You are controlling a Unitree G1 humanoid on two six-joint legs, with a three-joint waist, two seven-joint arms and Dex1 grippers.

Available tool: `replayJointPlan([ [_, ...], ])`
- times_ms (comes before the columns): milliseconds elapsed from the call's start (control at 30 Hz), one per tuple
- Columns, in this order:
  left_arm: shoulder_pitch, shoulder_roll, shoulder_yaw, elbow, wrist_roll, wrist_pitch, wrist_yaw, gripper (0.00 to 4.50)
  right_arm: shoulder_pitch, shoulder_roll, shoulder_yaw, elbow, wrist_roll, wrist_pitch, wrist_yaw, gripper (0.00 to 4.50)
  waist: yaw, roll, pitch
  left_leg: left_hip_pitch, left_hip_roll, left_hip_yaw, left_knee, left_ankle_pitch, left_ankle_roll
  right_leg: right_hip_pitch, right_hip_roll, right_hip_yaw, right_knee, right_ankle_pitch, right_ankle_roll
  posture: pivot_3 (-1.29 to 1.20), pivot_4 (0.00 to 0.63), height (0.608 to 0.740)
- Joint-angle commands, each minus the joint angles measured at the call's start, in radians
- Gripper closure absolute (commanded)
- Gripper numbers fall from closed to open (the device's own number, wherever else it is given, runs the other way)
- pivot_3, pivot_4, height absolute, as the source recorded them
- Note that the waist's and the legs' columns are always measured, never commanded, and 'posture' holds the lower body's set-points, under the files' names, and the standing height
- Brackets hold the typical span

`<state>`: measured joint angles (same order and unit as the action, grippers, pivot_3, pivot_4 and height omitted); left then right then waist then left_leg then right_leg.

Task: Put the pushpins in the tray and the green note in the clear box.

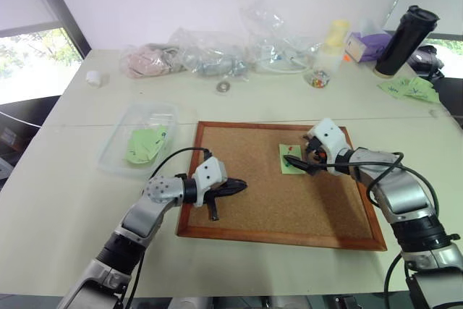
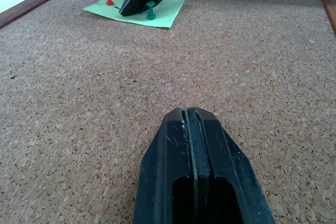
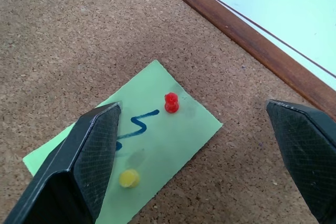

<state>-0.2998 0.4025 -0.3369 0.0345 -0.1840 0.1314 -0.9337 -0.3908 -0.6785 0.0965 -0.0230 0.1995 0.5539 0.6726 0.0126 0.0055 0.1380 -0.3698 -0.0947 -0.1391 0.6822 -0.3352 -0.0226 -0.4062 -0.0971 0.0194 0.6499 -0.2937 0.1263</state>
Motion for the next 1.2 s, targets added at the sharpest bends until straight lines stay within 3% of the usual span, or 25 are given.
replayJointPlan([
  [33,0.027,0.007,-0.013,0.043,0.040,0.041,0.018,4.50,-0.015,0.012,-0.014,0.002,-0.011,-0.022,0.005,0.52,0.000,0.000,0.000,0.000,0.000,0.000,0.000,0.000,0.000,0.000,0.000,0.000,0.000,0.000,0.000,0.00,0.150,0.740],
  [133,0.027,0.006,-0.014,0.044,0.040,0.042,0.019,4.50,-0.017,0.016,-0.015,0.006,-0.014,-0.031,0.010,1.70,0.000,0.000,0.000,0.000,0.000,0.000,0.000,0.000,0.000,0.000,0.000,0.000,0.000,0.000,0.000,0.00,0.150,0.740],
  [300,0.027,0.004,-0.013,0.046,0.041,0.045,0.025,4.50,-0.020,0.021,-0.011,0.011,-0.023,-0.038,0.021,4.30,0.000,0.000,0.000,0.000,0.000,0.000,0.000,0.000,0.000,0.000,0.000,0.000,0.000,0.000,0.000,0.00,0.150,0.740],
  [533,0.026,0.002,-0.013,0.049,0.042,0.044,0.029,4.50,-0.023,0.030,-0.025,0.004,-0.013,-0.015,0.025,4.41,0.000,0.000,0.000,0.000,0.000,0.000,0.000,0.000,0.000,0.000,0.000,0.000,0.000,0.000,0.000,0.00,0.150,0.740],
  [833,0.024,0.004,-0.029,0.054,0.049,0.052,0.020,4.50,-0.057,0.008,-0.144,-0.132,0.092,0.112,0.005,4.41,0.002,0.001,0.000,-0.001,0.000,0.000,0.000,0.000,0.000,-0.001,0.000,0.000,0.000,0.000,0.000,0.00,0.150,0.740],
  [1033,0.019,0.004,-0.033,0.066,0.052,0.047,0.011,4.50,-0.044,-0.029,-0.237,-0.283,0.159,0.225,-0.016,4.41,0.002,0.001,-0.001,-0.001,0.000,0.000,0.000,0.000,0.000,0.000,0.000,0.000,0.000,0.000,0.000,0.00,0.150,0.740],
  [1200,0.019,0.002,-0.038,0.073,0.053,0.043,0.003,4.50,0.067,-0.087,-0.395,-0.363,0.188,0.295,-0.042,4.41,0.006,0.001,-0.001,-0.001,0.000,-0.001,0.000,0.000,0.000,0.000,-0.001,0.000,0.000,0.000,0.000,0.00,0.150,0.740],
])
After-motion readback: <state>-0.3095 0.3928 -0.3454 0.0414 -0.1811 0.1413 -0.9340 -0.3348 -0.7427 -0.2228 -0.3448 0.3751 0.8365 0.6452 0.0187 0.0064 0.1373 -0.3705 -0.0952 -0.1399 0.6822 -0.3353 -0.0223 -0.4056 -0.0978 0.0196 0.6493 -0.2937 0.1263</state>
